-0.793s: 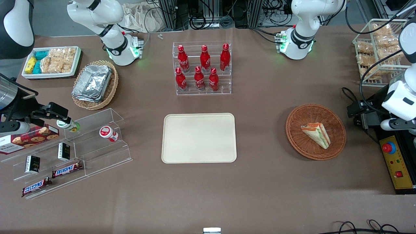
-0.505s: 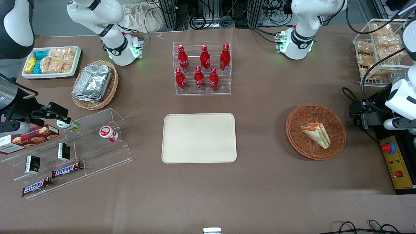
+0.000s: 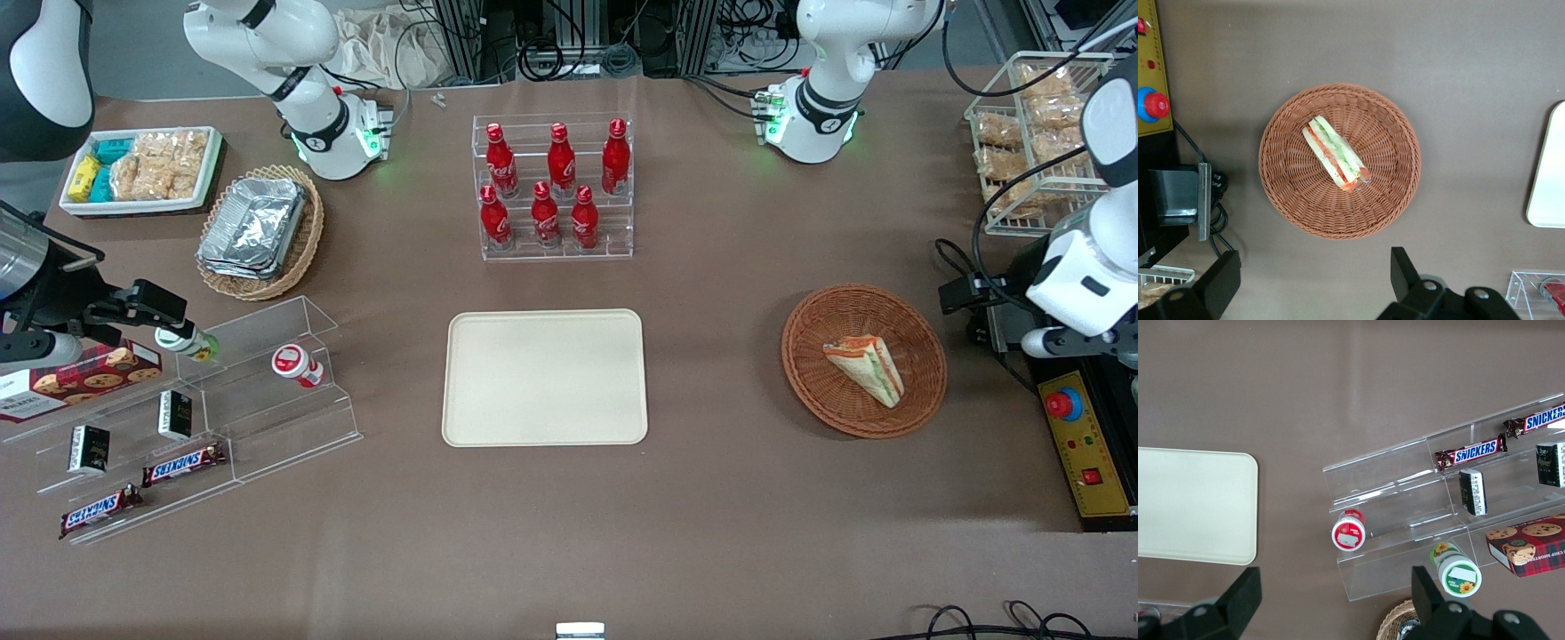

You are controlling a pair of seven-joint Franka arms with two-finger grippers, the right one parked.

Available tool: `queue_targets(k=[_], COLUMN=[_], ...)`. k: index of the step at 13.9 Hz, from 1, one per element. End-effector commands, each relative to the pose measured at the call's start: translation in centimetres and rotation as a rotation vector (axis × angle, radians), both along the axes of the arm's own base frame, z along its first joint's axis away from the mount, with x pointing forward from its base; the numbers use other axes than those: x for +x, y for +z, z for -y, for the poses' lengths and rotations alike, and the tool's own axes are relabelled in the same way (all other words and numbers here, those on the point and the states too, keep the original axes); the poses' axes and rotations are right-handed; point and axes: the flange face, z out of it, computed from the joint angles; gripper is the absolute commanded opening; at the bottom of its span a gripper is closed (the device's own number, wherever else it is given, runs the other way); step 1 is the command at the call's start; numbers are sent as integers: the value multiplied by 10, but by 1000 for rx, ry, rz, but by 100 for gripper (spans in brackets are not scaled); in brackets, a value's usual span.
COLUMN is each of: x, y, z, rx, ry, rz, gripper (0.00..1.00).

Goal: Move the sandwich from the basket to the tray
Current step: 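Move the left gripper toward the sandwich in the wicker basket, then lower the open left gripper over the sandwich and close on it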

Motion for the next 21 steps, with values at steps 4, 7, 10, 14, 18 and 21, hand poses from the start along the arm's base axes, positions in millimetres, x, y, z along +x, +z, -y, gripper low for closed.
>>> queue_targets(k=[4,7,10,14,18,21], x=[-19,-17,-19,-16,-15,-24], y=[-78,-109,-134,-177,-209,-236], z=[-10,-6,-8,-7,-6,-8], rx=[-4,2,3,6,-8,-14], ry=[36,164,227,347,432,499], rz=[1,43,32,40,14,51], gripper=[100,100,100,100,100,100])
